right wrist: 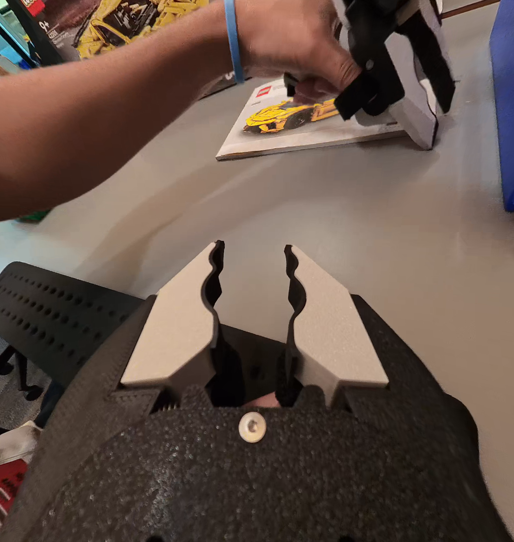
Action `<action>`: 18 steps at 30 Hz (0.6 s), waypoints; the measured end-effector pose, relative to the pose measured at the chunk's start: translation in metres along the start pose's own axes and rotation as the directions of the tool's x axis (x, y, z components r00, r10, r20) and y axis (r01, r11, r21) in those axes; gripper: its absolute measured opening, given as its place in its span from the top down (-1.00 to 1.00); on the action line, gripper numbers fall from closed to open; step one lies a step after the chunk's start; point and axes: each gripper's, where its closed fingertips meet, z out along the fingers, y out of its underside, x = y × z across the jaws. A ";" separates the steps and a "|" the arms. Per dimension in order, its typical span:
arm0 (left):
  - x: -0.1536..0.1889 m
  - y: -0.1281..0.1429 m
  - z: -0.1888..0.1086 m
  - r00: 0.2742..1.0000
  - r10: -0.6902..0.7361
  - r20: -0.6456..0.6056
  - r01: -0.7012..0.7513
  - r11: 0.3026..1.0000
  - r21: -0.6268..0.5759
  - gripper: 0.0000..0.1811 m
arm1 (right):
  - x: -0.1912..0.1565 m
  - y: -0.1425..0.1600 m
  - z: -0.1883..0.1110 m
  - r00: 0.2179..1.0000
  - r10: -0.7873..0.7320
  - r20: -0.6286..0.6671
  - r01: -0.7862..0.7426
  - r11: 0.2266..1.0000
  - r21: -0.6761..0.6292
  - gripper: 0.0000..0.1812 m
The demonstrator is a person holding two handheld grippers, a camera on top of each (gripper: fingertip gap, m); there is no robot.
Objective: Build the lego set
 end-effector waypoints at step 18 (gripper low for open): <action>-0.016 0.015 -0.040 0.989 0.121 0.080 -0.108 0.983 -0.148 0.99 | -0.002 0.000 -0.001 1.000 0.007 0.023 -0.007 1.000 -0.004 0.54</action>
